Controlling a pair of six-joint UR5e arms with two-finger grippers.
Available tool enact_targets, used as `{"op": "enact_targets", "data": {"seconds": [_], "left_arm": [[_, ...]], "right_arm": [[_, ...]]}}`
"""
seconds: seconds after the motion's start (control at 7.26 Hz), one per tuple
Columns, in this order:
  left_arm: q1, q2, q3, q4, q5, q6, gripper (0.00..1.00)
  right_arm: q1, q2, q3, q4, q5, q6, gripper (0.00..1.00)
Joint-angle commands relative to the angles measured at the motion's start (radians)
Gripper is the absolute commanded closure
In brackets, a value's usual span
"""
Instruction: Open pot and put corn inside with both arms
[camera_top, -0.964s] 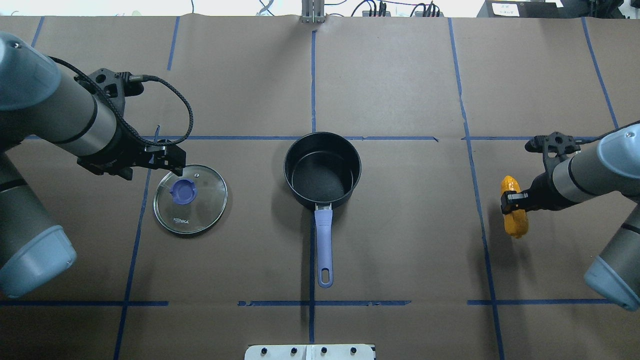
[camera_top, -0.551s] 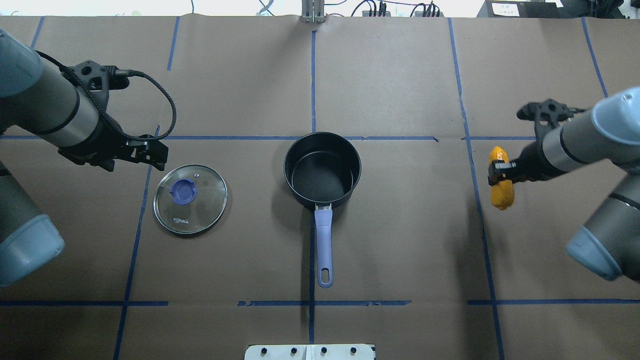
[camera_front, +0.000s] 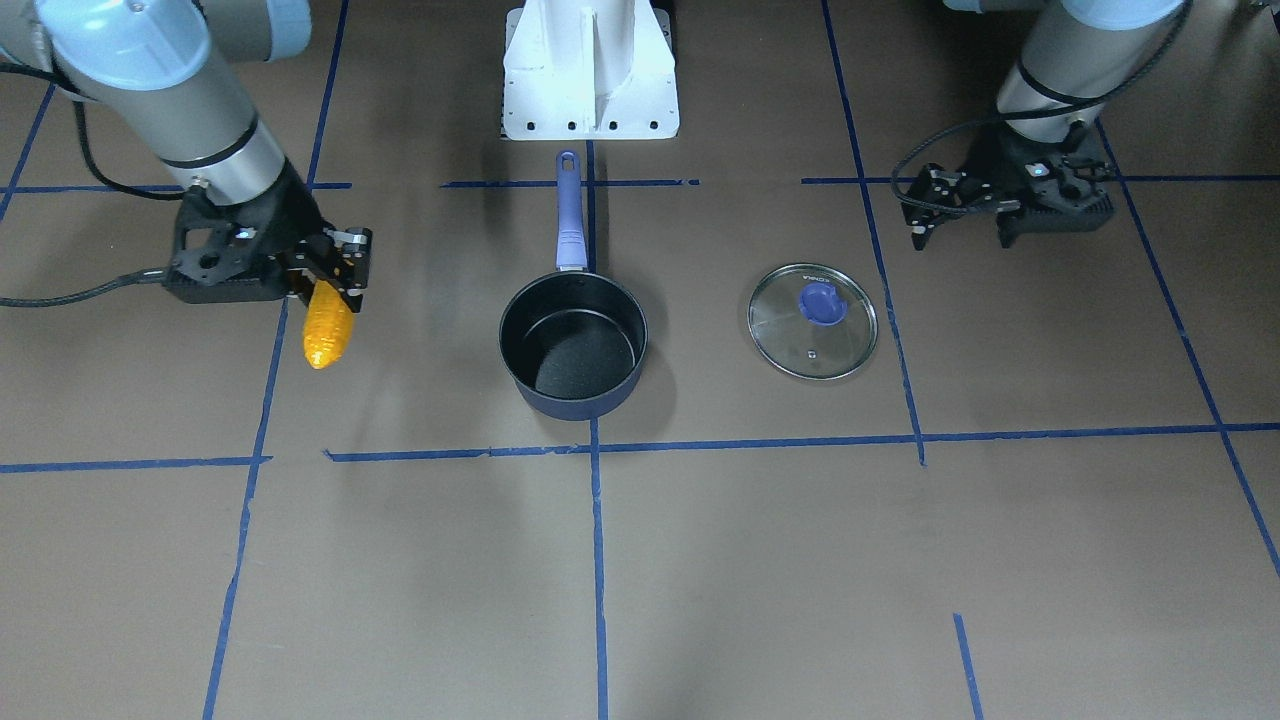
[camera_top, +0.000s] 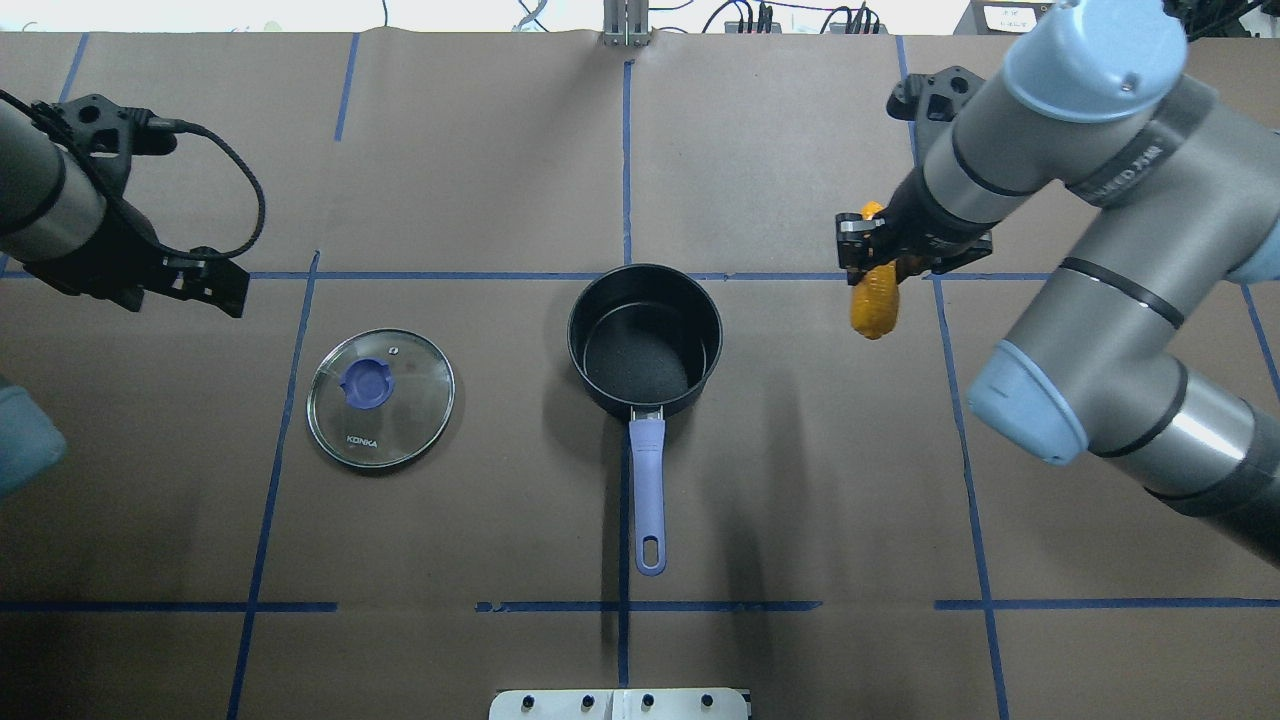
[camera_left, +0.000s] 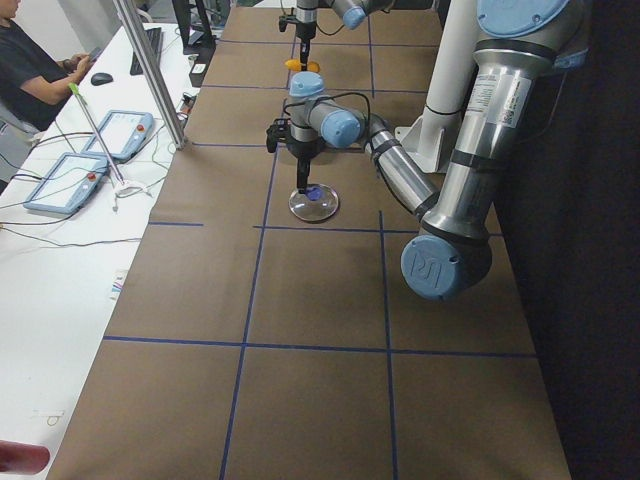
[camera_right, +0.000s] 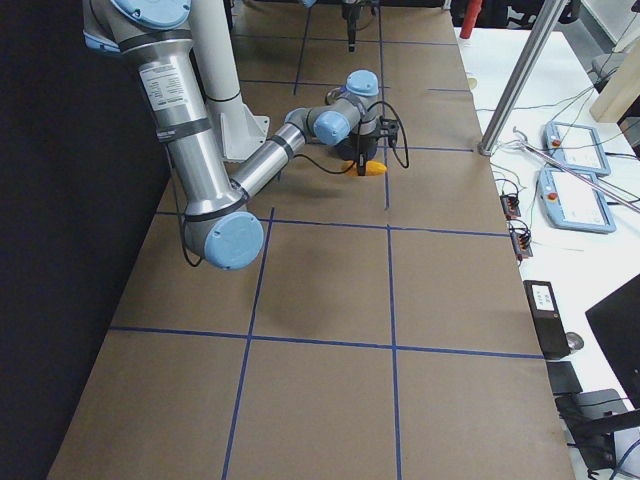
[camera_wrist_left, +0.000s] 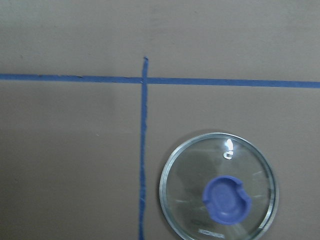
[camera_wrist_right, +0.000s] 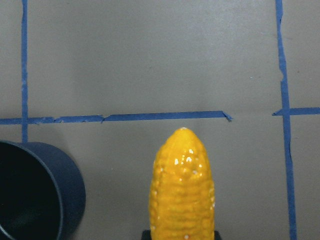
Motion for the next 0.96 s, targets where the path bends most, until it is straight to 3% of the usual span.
{"op": "enact_targets", "data": {"seconds": [0.0,0.28,0.55,0.83], "left_arm": [[-0.069,0.02,0.028,0.0,-0.004,0.127,0.0],[-0.138,0.037,0.068,0.001,-0.028,0.267,0.0],[-0.234,0.055,0.119,0.0,-0.096,0.422,0.0],[-0.248,0.057,0.147,-0.002,-0.119,0.461,0.0]], "right_arm": [[-0.056,0.134,-0.103,-0.005,-0.017,0.119,0.99],[-0.148,0.262,-0.215,-0.003,-0.106,0.257,0.99],[-0.187,0.278,-0.238,-0.003,-0.136,0.276,0.99],[-0.213,0.331,-0.313,-0.002,-0.155,0.276,0.97]]}}
